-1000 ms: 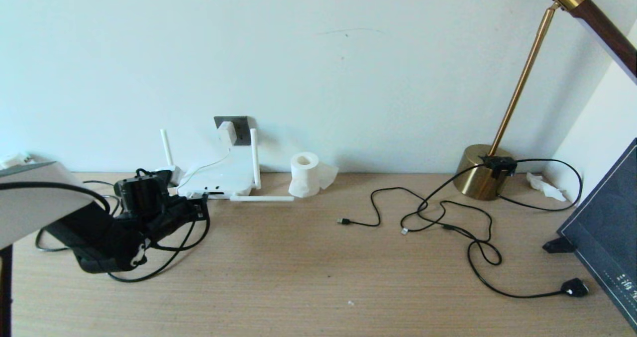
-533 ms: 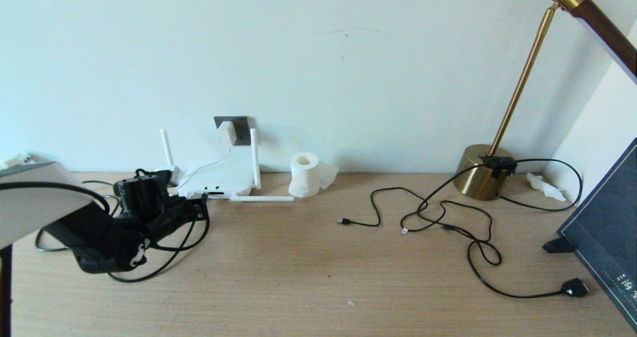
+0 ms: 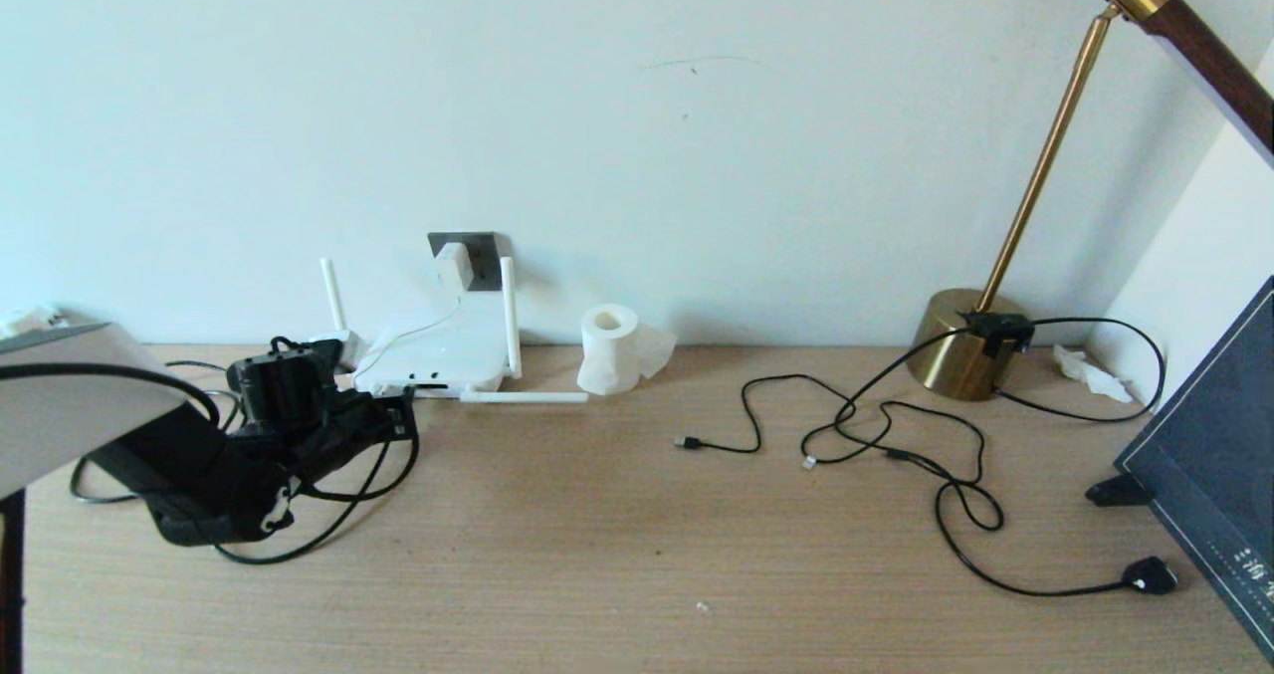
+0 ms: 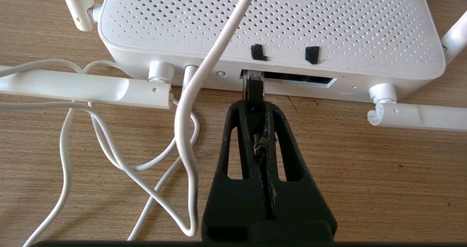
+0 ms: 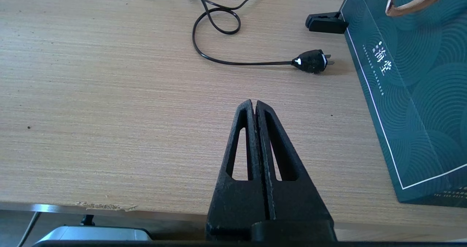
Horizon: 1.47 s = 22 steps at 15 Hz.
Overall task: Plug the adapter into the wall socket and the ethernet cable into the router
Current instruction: Plug cable into router interface
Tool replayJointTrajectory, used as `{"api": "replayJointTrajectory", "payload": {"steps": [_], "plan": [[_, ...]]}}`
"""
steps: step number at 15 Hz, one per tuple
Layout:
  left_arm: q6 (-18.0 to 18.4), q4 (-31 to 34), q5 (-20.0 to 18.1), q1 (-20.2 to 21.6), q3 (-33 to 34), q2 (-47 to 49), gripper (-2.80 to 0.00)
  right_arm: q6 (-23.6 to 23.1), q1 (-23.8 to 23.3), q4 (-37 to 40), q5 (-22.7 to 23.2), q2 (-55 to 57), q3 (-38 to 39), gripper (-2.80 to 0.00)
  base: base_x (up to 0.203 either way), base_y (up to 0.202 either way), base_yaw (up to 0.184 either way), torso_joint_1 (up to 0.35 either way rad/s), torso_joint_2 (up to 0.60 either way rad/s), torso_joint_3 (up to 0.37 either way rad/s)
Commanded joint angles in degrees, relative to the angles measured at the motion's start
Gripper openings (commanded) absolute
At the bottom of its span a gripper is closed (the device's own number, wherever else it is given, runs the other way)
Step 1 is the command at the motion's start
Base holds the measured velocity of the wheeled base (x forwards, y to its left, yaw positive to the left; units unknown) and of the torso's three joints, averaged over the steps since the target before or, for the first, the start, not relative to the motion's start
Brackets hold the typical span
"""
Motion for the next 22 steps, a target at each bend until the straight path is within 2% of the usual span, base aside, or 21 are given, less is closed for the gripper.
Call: {"api": "replayJointTrajectory", "payload": {"steps": [1, 22], "plan": [[0.0, -0.3, -0.1, 0.0, 0.0, -0.1, -2.80, -0.1, 0.0, 0.1, 0.0, 0.1, 0.0, -2.80, 0.000, 0.000, 0.000, 0.000, 0.00, 0.000], [0.1, 0.1, 0.0, -0.2, -1.3, 0.3, -2.80, -0.1, 0.0, 0.1, 0.0, 0.1, 0.0, -2.80, 0.000, 0.000, 0.000, 0.000, 0.00, 0.000]]}}
